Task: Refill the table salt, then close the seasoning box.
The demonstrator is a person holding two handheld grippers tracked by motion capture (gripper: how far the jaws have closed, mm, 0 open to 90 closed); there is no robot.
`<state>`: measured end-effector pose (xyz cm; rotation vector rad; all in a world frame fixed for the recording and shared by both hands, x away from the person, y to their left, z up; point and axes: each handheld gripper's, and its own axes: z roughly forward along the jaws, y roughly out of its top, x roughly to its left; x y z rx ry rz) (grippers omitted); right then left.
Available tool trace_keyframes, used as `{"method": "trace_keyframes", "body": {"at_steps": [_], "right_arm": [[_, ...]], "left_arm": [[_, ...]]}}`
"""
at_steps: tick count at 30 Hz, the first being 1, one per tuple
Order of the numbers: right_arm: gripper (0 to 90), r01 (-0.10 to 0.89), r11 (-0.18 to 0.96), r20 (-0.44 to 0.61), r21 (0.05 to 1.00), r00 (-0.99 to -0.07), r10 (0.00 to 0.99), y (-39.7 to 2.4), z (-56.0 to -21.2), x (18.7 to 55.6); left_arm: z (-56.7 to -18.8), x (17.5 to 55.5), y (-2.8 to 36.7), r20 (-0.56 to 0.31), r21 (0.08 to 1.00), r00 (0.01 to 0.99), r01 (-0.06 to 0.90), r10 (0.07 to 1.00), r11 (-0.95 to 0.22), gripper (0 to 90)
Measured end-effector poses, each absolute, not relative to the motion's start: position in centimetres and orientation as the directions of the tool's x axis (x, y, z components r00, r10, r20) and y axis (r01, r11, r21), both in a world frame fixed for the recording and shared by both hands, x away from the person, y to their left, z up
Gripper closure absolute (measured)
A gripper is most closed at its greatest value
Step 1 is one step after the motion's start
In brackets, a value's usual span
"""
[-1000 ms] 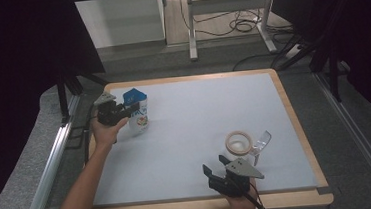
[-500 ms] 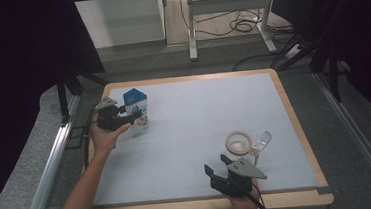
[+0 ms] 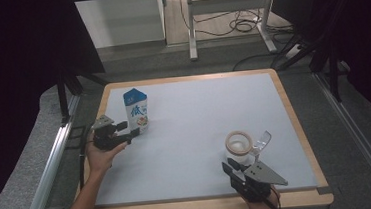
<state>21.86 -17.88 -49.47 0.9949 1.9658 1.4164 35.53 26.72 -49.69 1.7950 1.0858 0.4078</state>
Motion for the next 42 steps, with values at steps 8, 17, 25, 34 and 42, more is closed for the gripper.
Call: {"method": "trace_keyframes", "body": {"at_steps": [8,17,25,34,42], "right_arm": [[90.0,0.230,0.187,-0.010,0.955,-0.605,0.796,-20.4,-48.6,21.2],[90.0,0.232,0.153,0.014,0.961,-0.590,0.807,-23.1,-48.2,21.2],[90.0,0.249,0.118,0.035,0.961,-0.534,0.844,-25.8,-48.0,21.6],[90.0,0.259,0.053,0.072,0.965,-0.450,0.890,-28.7,-47.9,23.5],[90.0,0.237,0.050,0.068,0.970,-0.466,0.882,-28.0,-46.9,23.8]], "left_arm": [[-49.7,34.2,26.7,-0.199,0.856,0.571,0.497,0.796,-0.142,32.8],[-50.1,33.3,26.4,-0.202,0.861,0.594,0.487,0.779,-0.148,33.0],[-51.4,32.3,25.8,-0.208,0.852,0.612,0.497,0.763,-0.166,33.6],[-52.1,32.0,24.8,-0.198,0.843,0.628,0.501,0.752,-0.197,34.5],[-52.3,31.9,24.1,-0.201,0.836,0.646,0.505,0.737,-0.214,34.4]]}}
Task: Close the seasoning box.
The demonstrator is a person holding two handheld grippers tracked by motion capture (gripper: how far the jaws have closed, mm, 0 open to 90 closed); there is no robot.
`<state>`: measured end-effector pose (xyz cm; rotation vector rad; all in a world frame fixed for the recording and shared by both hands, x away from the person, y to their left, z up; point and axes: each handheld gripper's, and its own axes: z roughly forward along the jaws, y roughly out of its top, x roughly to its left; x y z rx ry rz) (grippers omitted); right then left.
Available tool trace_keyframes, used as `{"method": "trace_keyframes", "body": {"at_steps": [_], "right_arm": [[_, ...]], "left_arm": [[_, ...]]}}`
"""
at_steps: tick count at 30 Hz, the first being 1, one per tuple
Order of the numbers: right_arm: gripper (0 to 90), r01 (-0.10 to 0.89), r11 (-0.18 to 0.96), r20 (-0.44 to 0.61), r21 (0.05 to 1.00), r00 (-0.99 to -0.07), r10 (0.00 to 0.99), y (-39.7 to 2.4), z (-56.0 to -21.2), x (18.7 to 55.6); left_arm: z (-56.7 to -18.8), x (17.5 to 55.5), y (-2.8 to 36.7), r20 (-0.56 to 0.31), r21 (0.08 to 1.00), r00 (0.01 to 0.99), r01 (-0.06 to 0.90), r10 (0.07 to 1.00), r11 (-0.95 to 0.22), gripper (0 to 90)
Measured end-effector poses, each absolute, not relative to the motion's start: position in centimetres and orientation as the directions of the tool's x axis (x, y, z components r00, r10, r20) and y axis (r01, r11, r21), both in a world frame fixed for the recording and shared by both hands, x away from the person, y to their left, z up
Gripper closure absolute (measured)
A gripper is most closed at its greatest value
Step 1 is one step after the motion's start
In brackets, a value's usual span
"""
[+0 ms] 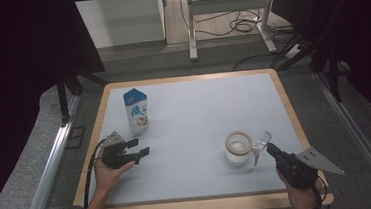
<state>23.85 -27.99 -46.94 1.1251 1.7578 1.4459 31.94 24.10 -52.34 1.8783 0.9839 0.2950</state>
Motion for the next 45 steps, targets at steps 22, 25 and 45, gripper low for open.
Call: {"method": "trace_keyframes", "body": {"at_steps": [22,25,45], "right_arm": [[90.0,0.297,0.185,0.023,0.937,-0.579,0.815,-21.9,-46.0,29.0],[90.0,0.298,0.188,0.022,0.936,-0.583,0.812,-21.5,-45.9,29.1],[90.0,0.279,0.165,0.024,0.946,-0.569,0.822,-23.1,-45.8,28.5]], "left_arm": [[-52.8,31.6,23.0,-0.194,0.827,0.663,0.507,0.723,-0.243,34.8],[-52.7,31.6,23.1,-0.194,0.828,0.662,0.506,0.724,-0.242,34.9],[-52.8,31.2,22.7,-0.211,0.824,0.678,0.511,0.704,-0.246,34.9]]}}
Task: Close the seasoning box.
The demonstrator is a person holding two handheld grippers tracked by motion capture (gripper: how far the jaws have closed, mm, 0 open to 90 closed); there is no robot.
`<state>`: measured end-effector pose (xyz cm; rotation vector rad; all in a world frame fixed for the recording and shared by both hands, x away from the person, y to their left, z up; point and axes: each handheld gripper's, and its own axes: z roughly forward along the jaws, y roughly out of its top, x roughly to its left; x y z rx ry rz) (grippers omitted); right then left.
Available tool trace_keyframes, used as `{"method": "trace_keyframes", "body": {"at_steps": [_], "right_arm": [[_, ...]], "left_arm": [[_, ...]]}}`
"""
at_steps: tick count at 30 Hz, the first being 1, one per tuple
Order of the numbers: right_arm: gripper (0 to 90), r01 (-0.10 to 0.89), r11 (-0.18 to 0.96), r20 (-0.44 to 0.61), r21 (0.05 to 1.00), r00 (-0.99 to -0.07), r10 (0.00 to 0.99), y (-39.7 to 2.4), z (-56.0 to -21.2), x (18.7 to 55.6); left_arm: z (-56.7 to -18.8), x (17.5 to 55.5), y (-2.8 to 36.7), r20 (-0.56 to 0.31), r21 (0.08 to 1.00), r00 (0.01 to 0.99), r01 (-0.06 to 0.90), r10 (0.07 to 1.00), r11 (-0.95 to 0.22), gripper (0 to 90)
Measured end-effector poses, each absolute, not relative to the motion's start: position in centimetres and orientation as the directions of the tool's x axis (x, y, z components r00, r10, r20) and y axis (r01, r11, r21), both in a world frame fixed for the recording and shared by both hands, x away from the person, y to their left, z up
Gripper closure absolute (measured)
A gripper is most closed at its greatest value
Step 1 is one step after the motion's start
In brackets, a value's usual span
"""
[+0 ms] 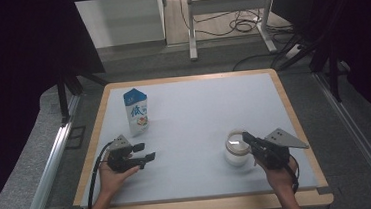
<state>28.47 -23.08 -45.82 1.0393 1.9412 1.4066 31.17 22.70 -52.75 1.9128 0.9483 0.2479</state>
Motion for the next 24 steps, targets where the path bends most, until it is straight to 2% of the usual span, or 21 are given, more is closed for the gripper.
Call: {"method": "trace_keyframes", "body": {"at_steps": [6,10,13,18,24], "right_arm": [[88.3,0.273,0.108,0.047,0.956,-0.505,0.862,-26.4,-46.2,28.8],[73.7,0.319,0.086,0.068,0.944,-0.441,0.895,-29.0,-47.4,29.6],[59.5,0.366,0.083,0.081,0.927,-0.409,0.909,-30.3,-48.8,30.3],[45.3,0.403,0.139,0.039,0.905,-0.405,0.914,-31.0,-50.6,30.6],[39.3,0.452,0.161,0.040,0.877,-0.403,0.914,-31.4,-51.9,31.0]], "left_arm": [[-52.9,31.1,22.9,-0.214,0.823,0.674,0.514,0.707,-0.241,34.8],[-53.0,31.2,22.9,-0.216,0.819,0.668,0.521,0.712,-0.241,34.6],[-53.1,31.3,22.9,-0.214,0.816,0.666,0.524,0.715,-0.244,34.3],[-53.4,31.3,22.8,-0.217,0.810,0.655,0.535,0.724,-0.241,34.0],[-53.6,31.3,22.8,-0.220,0.804,0.651,0.543,0.726,-0.243,33.9]]}}
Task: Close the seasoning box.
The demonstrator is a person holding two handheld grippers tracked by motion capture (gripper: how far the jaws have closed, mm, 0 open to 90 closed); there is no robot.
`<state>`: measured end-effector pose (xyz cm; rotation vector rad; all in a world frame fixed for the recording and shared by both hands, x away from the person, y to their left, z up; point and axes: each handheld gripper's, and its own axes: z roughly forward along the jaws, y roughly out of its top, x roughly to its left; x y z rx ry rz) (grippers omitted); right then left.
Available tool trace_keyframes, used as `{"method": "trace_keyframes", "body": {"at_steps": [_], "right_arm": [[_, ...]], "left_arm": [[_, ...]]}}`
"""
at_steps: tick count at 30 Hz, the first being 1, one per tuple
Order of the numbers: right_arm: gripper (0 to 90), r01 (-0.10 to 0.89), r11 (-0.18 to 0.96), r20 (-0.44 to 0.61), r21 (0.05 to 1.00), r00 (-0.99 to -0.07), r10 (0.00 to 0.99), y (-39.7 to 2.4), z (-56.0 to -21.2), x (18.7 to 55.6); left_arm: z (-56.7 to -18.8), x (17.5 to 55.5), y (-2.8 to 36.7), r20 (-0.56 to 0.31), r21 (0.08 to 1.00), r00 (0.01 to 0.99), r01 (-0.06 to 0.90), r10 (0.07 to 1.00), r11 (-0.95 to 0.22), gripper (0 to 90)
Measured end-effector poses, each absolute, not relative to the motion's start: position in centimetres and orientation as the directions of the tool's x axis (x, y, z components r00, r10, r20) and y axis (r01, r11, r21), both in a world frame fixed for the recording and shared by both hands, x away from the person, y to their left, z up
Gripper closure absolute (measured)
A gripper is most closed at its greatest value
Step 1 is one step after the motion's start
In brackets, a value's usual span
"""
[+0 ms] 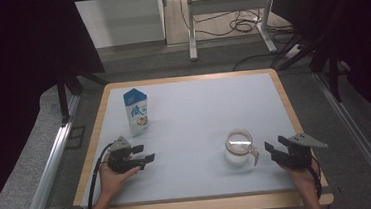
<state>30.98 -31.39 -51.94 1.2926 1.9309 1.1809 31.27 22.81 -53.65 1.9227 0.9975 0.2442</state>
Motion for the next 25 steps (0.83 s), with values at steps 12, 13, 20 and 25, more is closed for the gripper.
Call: {"method": "trace_keyframes", "body": {"at_steps": [12,13,20,25], "right_arm": [[36.8,0.465,0.156,0.043,0.872,-0.390,0.920,-31.50,-52.21,31.10],[36.6,0.462,0.159,0.039,0.873,-0.390,0.920,-31.47,-52.21,31.08],[36.1,0.459,0.170,0.025,0.872,-0.390,0.920,-31.30,-52.25,31.05],[34.6,0.462,0.174,0.025,0.870,-0.393,0.919,-31.27,-52.23,31.16]], "left_arm": [[-53.82,31.19,22.91,-0.216,0.799,0.647,0.547,0.731,-0.248,33.6],[-53.83,31.18,22.91,-0.217,0.799,0.647,0.548,0.731,-0.248,33.6],[-53.81,31.15,22.91,-0.215,0.801,0.648,0.545,0.731,-0.247,33.5],[-53.86,31.22,22.83,-0.214,0.800,0.647,0.546,0.731,-0.249,32.8]]}}
